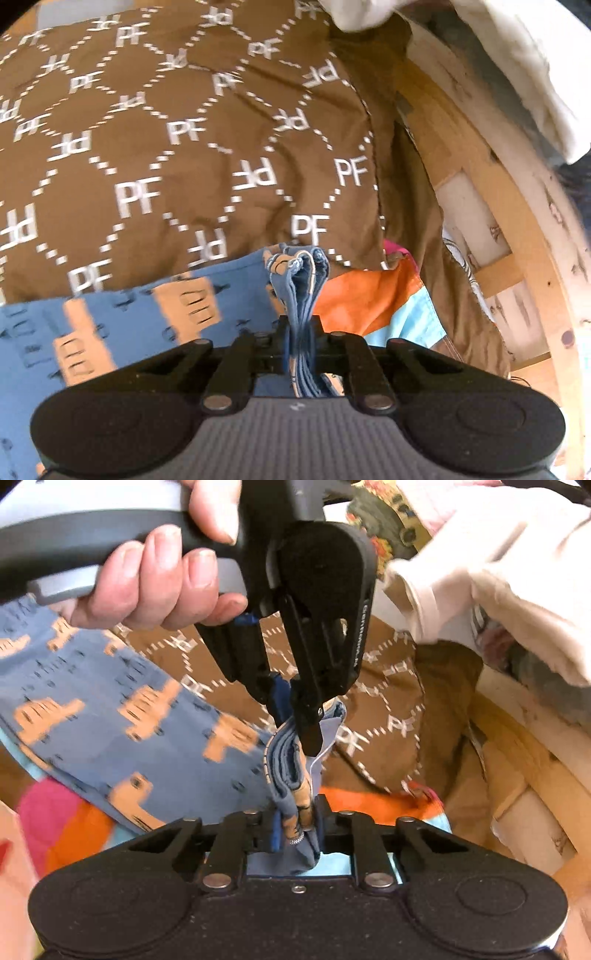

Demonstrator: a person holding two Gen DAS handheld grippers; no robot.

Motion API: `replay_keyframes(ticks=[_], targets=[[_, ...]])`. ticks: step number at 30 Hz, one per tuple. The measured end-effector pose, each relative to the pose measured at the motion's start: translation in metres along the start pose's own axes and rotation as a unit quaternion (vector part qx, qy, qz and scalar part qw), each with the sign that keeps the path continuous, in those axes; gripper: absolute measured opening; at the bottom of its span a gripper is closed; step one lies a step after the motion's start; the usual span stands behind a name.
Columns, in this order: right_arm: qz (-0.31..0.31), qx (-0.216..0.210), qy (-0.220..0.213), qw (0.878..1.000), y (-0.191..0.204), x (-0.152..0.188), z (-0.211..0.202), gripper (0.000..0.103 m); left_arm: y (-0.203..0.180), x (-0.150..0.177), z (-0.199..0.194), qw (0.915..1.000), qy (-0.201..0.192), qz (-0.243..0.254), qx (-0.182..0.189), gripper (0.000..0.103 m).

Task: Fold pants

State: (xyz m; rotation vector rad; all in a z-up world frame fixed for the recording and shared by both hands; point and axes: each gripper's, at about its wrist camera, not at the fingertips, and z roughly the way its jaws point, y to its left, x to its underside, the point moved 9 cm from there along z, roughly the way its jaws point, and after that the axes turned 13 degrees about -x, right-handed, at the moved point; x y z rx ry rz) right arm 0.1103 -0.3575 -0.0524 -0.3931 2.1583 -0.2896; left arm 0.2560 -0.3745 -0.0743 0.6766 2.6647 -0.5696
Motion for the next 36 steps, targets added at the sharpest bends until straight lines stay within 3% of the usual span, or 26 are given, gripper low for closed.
replay_keyframes(ticks=[10,20,23,27,36], targets=[[0.014,-0.105,-0.047,0.993,0.077,-0.046,-0.009,0.017,0.081,0.017,-0.053,0.9988,-0.024,-0.029,-0.030,0.010],[0.008,-0.191,-0.025,0.981,0.142,-0.058,0.013,0.016,0.160,0.052,-0.052,0.9953,-0.015,-0.088,-0.037,0.011],[0.002,-0.201,-0.011,0.979,0.152,-0.056,0.022,0.016,0.172,0.062,-0.049,0.9956,-0.033,-0.083,-0.029,0.017],[0.006,-0.204,0.004,0.979,0.157,-0.048,0.026,0.017,0.179,0.075,-0.043,0.9964,-0.037,-0.074,-0.019,0.036],[-0.007,-0.203,0.016,0.979,0.164,-0.045,0.027,0.030,0.191,0.089,-0.031,0.9898,-0.047,-0.132,0.026,0.041]])
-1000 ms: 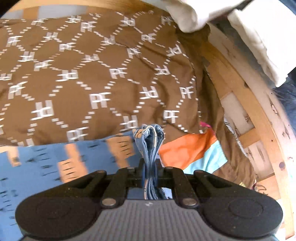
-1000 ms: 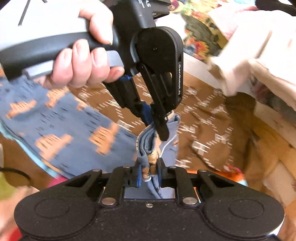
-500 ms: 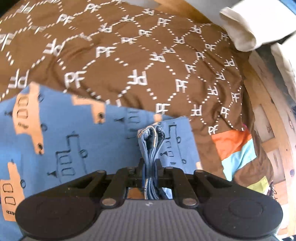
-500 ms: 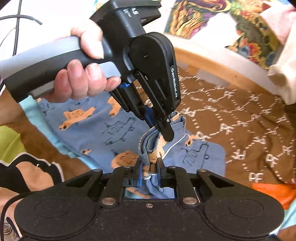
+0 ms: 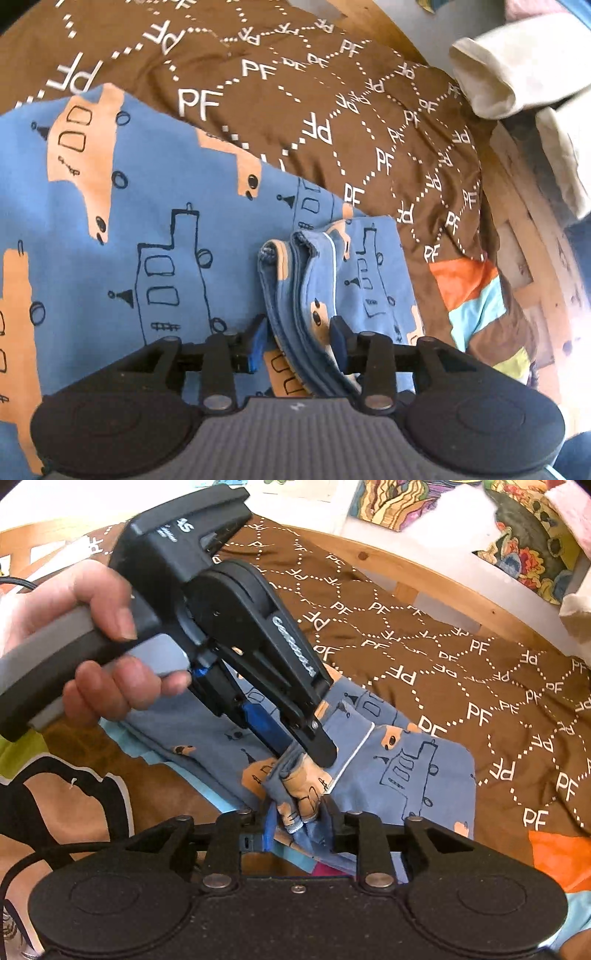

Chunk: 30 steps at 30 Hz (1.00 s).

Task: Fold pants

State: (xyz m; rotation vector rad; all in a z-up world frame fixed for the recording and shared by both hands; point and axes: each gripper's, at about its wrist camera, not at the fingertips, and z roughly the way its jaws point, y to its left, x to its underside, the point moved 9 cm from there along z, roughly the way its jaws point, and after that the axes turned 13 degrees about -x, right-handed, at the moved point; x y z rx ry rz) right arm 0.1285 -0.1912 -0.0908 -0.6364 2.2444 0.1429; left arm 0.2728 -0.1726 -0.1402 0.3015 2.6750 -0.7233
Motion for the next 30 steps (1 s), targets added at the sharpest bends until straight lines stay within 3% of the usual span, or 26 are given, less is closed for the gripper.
replay_keyframes(ticks=[5,17,30], targets=[[-0.006,0.007,0.003,1.000,0.0014,-0.0019,0.0009,0.033,0.0037,-0.0036,0.0019,0.9996,0.010,-0.025,0.002,0.038],[-0.008,0.008,0.005,1.000,0.0013,-0.0028,0.0033,0.035,0.0032,-0.0018,0.0021,0.9994,0.011,-0.028,-0.015,0.032],[-0.014,0.010,0.003,1.000,0.0018,-0.0017,0.0016,0.035,-0.0001,-0.0030,-0.0038,0.9997,0.001,-0.006,-0.023,0.014]])
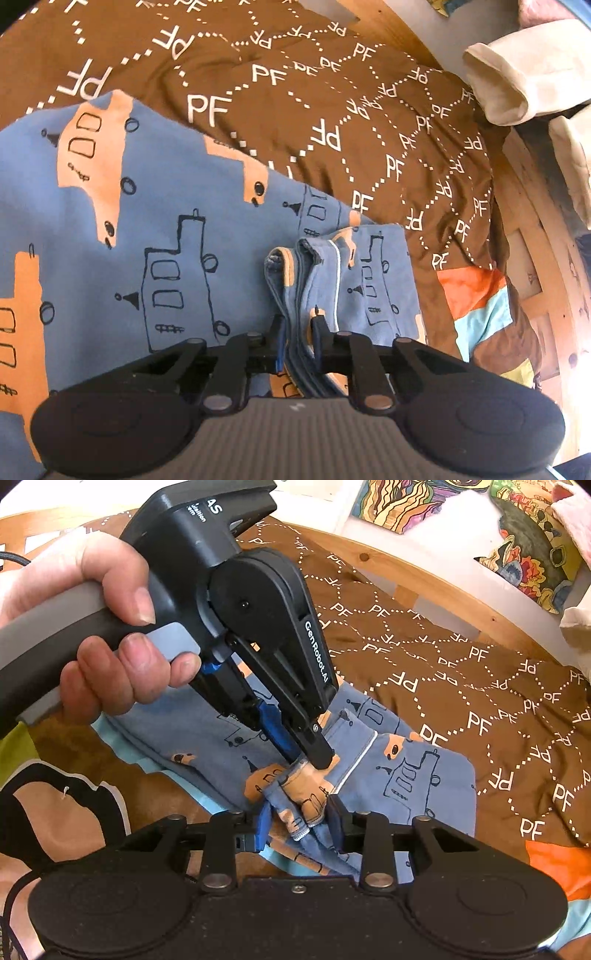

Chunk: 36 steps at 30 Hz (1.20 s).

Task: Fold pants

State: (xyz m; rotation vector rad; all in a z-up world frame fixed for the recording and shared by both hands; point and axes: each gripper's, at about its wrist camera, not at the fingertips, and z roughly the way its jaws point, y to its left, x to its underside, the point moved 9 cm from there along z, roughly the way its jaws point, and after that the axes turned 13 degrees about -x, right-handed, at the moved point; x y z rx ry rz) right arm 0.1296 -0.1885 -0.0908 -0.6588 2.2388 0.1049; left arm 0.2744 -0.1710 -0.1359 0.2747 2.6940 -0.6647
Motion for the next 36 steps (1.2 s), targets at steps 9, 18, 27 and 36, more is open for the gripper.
replay_keyframes(ticks=[9,18,27,36], targets=[[-0.003,0.005,-0.004,1.000,0.001,-0.002,-0.002,0.024,-0.005,-0.002,-0.005,0.9998,-0.013,0.011,-0.012,0.010],[-0.001,0.004,-0.025,1.000,0.004,-0.016,-0.010,0.016,-0.002,-0.008,-0.026,0.9991,-0.031,0.014,-0.024,0.009],[-0.009,-0.029,-0.052,0.998,0.027,-0.042,-0.005,0.016,0.029,-0.013,-0.056,0.9977,-0.047,-0.014,-0.046,0.009],[-0.025,-0.086,-0.066,0.994,0.063,-0.060,0.010,0.016,0.070,-0.009,-0.082,0.9928,-0.066,-0.035,-0.094,0.009]])
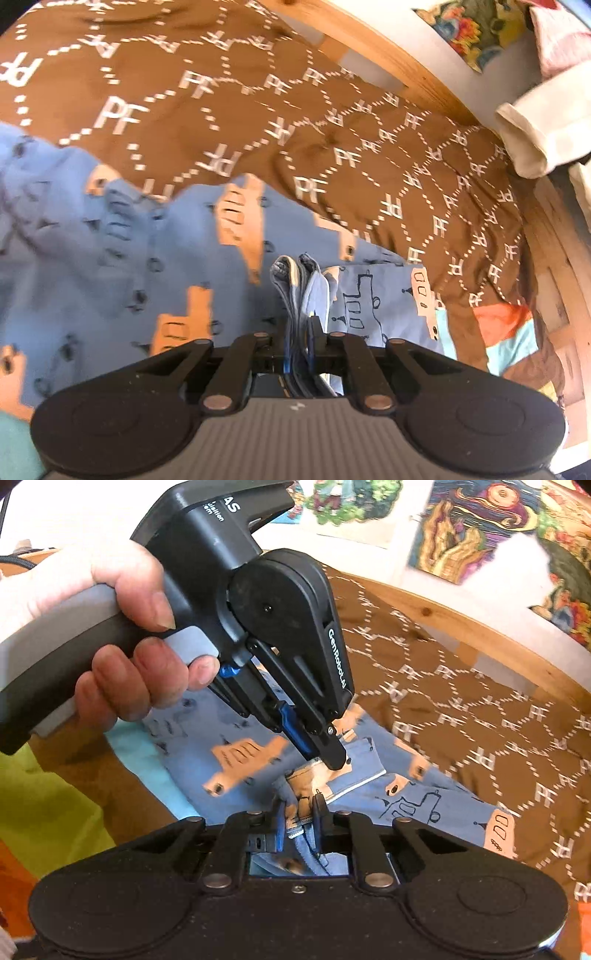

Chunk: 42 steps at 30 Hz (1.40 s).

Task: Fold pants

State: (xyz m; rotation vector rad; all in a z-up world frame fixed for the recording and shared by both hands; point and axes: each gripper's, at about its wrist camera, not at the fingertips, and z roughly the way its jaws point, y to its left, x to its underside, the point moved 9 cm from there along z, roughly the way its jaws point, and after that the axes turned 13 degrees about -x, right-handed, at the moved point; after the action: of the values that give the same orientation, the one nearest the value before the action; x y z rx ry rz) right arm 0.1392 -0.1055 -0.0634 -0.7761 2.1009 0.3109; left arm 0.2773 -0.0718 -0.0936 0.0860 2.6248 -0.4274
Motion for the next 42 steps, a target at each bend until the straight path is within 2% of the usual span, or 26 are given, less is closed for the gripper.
replay_keyframes(ticks=[4,7,12,14,15,16,18,20,22,24,28,30,31,32,34,37,39,40,41,42], targets=[[-0.014,-0.021,-0.001,1.000,0.014,-0.006,0.010,0.016,0.017,0.000,-0.003,0.9998,-0.003,-0.011,-0.016,0.009],[-0.020,-0.032,0.007,0.999,0.021,-0.005,0.019,0.017,0.029,0.002,0.007,0.9992,0.020,-0.028,-0.020,0.009],[-0.027,-0.044,0.024,0.998,0.028,0.006,0.022,0.029,0.036,0.006,0.020,0.9978,0.045,-0.044,-0.020,0.012],[-0.026,-0.039,0.024,0.999,0.026,0.011,0.016,0.045,0.035,0.006,0.020,0.9977,0.045,-0.042,-0.029,0.014],[-0.023,-0.031,0.023,0.999,0.023,0.014,0.011,0.050,0.034,0.007,0.019,0.9979,0.042,-0.039,-0.031,0.018],[-0.017,-0.023,0.022,0.999,0.018,0.016,0.006,0.057,0.032,0.006,0.019,0.9981,0.039,-0.034,-0.034,0.028],[0.000,0.002,0.014,1.000,0.004,0.020,-0.009,0.061,0.030,0.006,0.018,0.9983,0.029,-0.025,-0.044,0.036],[0.019,0.042,0.004,0.999,-0.019,0.022,-0.024,0.076,0.029,0.006,0.020,0.9982,0.028,-0.018,-0.051,0.036],[0.052,0.085,-0.009,0.995,-0.045,0.026,-0.039,0.080,0.029,0.008,0.023,0.9979,0.028,-0.016,-0.057,0.036],[0.116,0.116,-0.020,0.986,-0.075,0.034,-0.050,0.082,0.028,0.009,0.024,0.9975,0.025,-0.008,-0.066,0.036],[0.270,0.107,-0.027,0.956,-0.115,0.061,-0.054,0.082,0.028,0.012,0.023,0.9952,0.014,0.020,-0.094,0.037],[0.310,0.094,-0.028,0.946,-0.120,0.071,-0.052,0.082,0.028,0.014,0.020,0.9938,0.013,0.028,-0.107,0.038],[0.319,0.091,-0.025,0.943,-0.119,0.075,-0.052,0.082,0.028,0.014,0.016,0.9929,0.008,0.029,-0.115,0.045],[0.320,0.091,-0.021,0.943,-0.118,0.078,-0.051,0.082,0.028,0.014,0.012,0.9917,0.000,0.030,-0.125,0.050],[0.314,0.092,-0.017,0.945,-0.113,0.080,-0.052,0.082,0.027,0.013,0.002,0.9884,-0.034,0.033,-0.144,0.067],[0.311,0.085,-0.019,0.946,-0.109,0.081,-0.053,0.082,0.018,0.005,-0.002,0.9816,-0.074,0.056,-0.167,0.069],[0.313,0.081,-0.021,0.946,-0.110,0.082,-0.052,0.078,0.008,-0.003,0.005,0.9771,-0.099,0.069,-0.175,0.071],[0.313,0.080,-0.021,0.946,-0.110,0.082,-0.051,0.070,0.006,-0.006,0.011,0.9727,-0.110,0.079,-0.188,0.071],[0.311,0.083,-0.017,0.947,-0.111,0.083,-0.050,0.058,0.008,-0.006,0.021,0.9650,-0.107,0.092,-0.221,0.070],[0.306,0.093,-0.011,0.947,-0.112,0.085,-0.050,0.052,0.010,-0.005,0.031,0.9576,-0.100,0.104,-0.249,0.070]])
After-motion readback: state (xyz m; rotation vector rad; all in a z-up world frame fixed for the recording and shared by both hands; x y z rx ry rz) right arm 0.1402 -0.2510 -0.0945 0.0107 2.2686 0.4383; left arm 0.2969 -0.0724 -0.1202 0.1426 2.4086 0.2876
